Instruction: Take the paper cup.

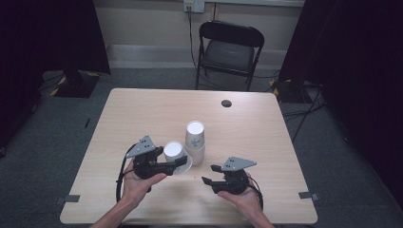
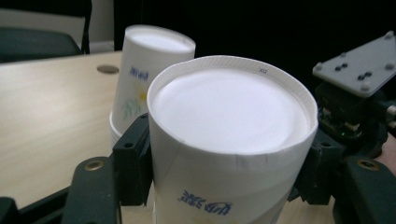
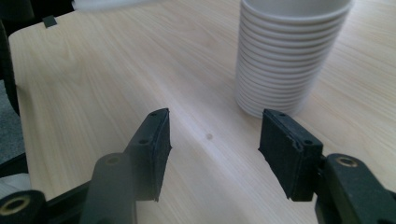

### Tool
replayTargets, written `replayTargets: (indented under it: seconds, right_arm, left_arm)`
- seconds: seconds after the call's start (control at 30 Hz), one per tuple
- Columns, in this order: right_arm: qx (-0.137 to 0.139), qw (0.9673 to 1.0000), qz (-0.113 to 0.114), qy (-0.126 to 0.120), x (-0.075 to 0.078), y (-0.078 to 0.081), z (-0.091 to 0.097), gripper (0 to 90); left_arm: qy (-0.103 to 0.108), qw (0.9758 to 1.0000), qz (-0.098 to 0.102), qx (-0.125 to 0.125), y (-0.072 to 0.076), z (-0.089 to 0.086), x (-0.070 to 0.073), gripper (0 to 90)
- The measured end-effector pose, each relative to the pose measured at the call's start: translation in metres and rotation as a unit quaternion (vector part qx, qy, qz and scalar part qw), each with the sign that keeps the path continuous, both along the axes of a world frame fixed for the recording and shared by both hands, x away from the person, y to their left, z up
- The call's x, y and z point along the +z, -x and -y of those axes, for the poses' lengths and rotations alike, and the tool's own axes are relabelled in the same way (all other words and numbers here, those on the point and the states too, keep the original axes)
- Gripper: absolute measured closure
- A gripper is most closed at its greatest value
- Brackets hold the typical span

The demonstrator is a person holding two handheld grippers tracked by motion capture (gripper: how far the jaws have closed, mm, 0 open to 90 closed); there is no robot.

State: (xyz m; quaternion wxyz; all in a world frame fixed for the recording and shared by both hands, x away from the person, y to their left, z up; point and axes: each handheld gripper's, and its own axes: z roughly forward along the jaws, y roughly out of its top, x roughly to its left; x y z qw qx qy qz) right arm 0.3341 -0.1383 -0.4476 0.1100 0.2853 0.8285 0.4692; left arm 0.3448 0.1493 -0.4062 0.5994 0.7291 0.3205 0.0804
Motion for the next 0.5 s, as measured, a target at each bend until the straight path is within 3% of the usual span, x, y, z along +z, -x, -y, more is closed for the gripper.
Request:
replayTargets:
  seconds: [0.13, 0.17, 0.23, 0.3, 0.4, 0.5]
  right_arm:
    - [0.006, 0.9999, 0.005, -0.007, 0.003, -0.001, -0.006, 44.9]
    - [0.007, 0.9999, 0.003, -0.008, 0.004, -0.003, -0.008, 45.7]
    - [0.008, 0.9999, 0.004, -0.008, 0.004, -0.003, -0.008, 45.7]
    - [0.015, 0.9998, 0.011, 0.008, 0.003, -0.003, -0.013, 43.7]
    - [0.016, 0.9997, 0.015, 0.01, 0.002, -0.001, -0.018, 43.6]
    - [0.017, 0.9997, 0.019, 0.005, 0.001, 0.0, -0.022, 45.0]
  left_arm:
    - [0.008, 0.9996, -0.028, 0.001, -0.001, 0.0, -0.009, 34.0]
    - [0.015, 0.999, -0.043, -0.001, -0.002, -0.001, -0.013, 34.1]
    - [0.017, 0.9986, -0.05, -0.006, -0.003, -0.001, -0.014, 34.1]
    - [0.026, 0.9977, -0.063, -0.006, -0.005, -0.004, -0.016, 34.1]
    - [0.036, 0.9962, -0.079, -0.011, -0.006, -0.006, -0.018, 34.1]
    - [0.062, 0.9924, -0.105, -0.015, -0.008, -0.009, -0.02, 34.1]
